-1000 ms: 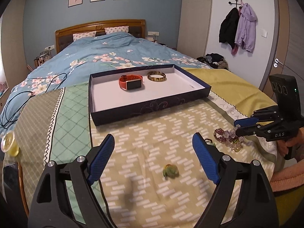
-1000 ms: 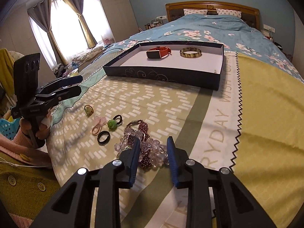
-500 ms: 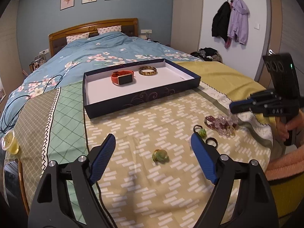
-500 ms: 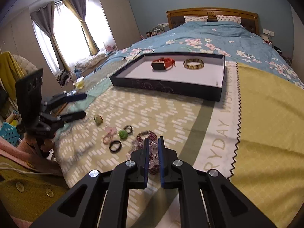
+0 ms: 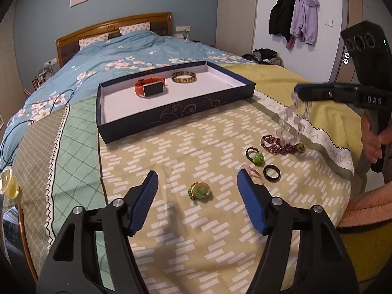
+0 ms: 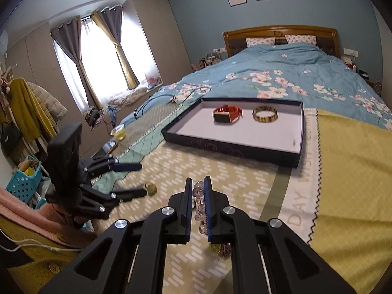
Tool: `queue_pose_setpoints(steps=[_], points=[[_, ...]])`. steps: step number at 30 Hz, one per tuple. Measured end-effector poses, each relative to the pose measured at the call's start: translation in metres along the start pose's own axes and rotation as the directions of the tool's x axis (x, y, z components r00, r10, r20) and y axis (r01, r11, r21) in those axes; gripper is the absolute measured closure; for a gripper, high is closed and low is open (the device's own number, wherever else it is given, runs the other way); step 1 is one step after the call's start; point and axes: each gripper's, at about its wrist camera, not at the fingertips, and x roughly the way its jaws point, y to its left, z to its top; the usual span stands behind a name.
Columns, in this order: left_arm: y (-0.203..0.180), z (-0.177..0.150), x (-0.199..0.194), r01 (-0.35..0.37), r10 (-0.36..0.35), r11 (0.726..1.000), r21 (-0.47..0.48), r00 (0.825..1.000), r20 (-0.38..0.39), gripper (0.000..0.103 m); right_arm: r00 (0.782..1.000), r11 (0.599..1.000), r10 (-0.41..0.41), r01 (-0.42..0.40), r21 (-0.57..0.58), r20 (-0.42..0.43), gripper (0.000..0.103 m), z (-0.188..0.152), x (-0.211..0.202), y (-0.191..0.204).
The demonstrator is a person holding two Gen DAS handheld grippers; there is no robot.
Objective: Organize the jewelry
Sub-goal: 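Grasp the clear beaded bracelet with the right tool while the left tool lowers to the pink hair tie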
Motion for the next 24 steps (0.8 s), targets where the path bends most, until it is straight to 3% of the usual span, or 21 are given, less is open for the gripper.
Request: queue_pose_setpoints(steps=[14,19,24], points=[[0.001,0.005,0.013,0.008,-0.009,1.0,-0.007,0.999,-0.053,0.041,1.0,0.999,-0.011,0.01,0.052,0.026,0.095,0.022,0.027,-0.02],[-0.009,0.007,0.007,0.078,-0.078,0.997,0.017,0.997,-0.02,0.042,1.0,0.996,-0.02,0.018,0.083,0.019,0.095,0.02,0.032,-0.029],[-0.03,0.013,0.021,0.144,-0.141,0.987,0.074,0.989,-0.054,0.058,1.0,0.996,-0.02,0.018,0.093,0.021,0.095,0.019,0.031,-0.032]])
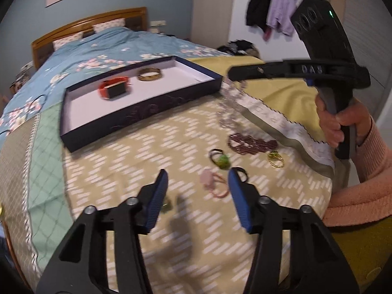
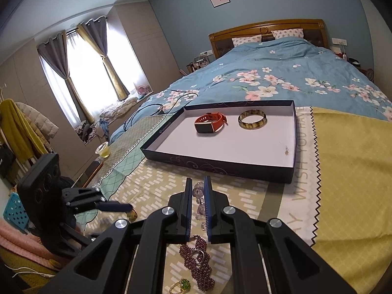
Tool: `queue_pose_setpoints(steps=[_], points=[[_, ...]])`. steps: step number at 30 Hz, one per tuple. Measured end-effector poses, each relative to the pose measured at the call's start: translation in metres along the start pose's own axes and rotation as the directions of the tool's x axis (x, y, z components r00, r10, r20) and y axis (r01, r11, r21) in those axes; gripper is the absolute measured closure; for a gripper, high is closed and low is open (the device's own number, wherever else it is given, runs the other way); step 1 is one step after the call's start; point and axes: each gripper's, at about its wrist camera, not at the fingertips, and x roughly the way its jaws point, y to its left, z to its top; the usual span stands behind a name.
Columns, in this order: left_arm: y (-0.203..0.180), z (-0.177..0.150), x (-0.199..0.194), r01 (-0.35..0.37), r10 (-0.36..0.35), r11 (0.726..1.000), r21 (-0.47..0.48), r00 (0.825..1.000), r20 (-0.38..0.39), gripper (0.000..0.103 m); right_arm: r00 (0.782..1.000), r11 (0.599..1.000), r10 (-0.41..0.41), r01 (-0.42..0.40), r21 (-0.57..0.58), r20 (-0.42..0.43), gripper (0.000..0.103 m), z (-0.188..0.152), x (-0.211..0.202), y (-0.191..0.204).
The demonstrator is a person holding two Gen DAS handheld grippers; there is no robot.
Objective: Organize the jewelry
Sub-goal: 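Grasp the clear beaded bracelet with the right tool while the left tool lowers to the pink hair tie, then grasp the pink hair tie with the left tool while the right tool lifts the beaded bracelet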
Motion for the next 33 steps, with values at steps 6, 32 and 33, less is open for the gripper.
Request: queue_pose_setpoints(steps=[6,32,33], points=[[-0.001,0.0,0.018,0.028,-0.028,1.0,-0.005,0.997,-0.072,0.074,1.0,1.0,0.01,-0.01,0.001,-0.002,0.095,0.0,0.001,-0.002],[0.042,0.045,-0.007,-0.067,0.069,0.997,-0.038,0.996,0.049,0.093,0.998,0.994,0.006,0.001,-0.109,0.069,0.095,0.049,-0.001,0.015],[0.046,0.05,-0.007,-0.077,0.079,0.996,-0.038,0.995,0.055,0.093,0.997,0.994,0.007,0.001,-0.112,0.072,0.095,0.052,0.0,0.015]])
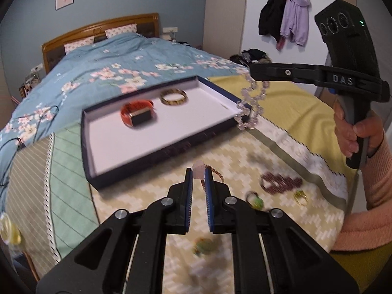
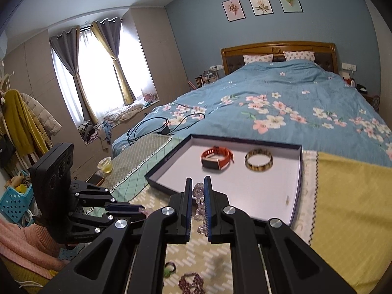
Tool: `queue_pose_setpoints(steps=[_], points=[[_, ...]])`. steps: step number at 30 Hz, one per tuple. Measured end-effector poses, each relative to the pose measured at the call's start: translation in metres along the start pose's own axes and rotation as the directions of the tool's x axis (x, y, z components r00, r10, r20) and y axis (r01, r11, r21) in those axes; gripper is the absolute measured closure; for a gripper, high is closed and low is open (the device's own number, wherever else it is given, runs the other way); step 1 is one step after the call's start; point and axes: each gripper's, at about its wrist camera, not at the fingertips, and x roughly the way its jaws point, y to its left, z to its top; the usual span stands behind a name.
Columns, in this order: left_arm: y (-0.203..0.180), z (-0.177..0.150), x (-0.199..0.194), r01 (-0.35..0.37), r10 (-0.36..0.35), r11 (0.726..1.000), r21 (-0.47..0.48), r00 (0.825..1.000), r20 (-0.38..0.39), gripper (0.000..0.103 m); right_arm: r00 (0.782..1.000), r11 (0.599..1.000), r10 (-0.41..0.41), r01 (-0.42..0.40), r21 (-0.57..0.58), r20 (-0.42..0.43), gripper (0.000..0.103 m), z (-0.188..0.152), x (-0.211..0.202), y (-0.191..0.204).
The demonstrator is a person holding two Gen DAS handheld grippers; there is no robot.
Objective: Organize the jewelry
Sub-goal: 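Grasp the pink hair tie with the left tool while the right tool lifts the beaded bracelet, then carry both into the tray and open both tools to release them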
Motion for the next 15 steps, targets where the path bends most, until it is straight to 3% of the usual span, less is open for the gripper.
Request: queue_pose_setpoints(steps=[15], points=[[0.033,0.046,0.019,-0.093,0.092,0.996,0.001,0.995,0.031,0.093,1.0,1.0,-0.011,0.011,0.0,-0.003,0.095,0.036,0.041,-0.016]])
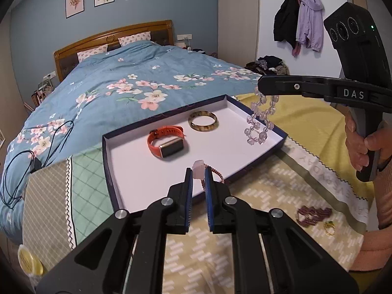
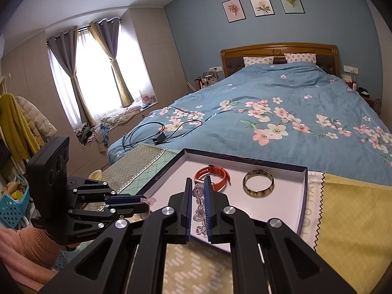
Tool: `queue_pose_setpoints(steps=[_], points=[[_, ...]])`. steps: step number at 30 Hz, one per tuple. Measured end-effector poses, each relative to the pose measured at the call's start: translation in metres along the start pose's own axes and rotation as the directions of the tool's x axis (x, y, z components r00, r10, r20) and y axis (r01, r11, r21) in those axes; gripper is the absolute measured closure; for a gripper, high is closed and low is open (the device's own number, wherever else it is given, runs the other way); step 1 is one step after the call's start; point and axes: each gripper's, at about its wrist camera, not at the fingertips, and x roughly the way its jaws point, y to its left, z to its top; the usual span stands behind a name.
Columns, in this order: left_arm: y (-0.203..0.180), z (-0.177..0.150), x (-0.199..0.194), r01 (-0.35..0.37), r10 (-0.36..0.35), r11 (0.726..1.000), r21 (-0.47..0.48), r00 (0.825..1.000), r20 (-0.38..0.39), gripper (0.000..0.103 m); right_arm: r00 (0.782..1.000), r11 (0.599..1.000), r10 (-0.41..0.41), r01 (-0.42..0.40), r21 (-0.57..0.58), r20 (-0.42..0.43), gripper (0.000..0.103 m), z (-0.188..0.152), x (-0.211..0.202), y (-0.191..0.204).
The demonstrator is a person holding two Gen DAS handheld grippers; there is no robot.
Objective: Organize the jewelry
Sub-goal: 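Carry both into the tray and open both tools to release them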
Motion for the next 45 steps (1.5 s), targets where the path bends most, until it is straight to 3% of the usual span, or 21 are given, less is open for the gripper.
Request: queue_pose_setpoints(steps=[30,45], points=[[0.034,0.024,0.077,-0.044,0.041,0.999,-0.029,0.995,-0.09,0.093,0.995,0.996,0.005,0.004,0.09,-0.098,0.095,0.011,0.085,-0.036],[0.039,0.02,0.107,-0.048,0.04,0.997,-0.053,0.988,-0.147,0.093,0.979,0.985,-0.073,0.1,0.139,-0.189,0.095,-0.007,0.091,-0.064]])
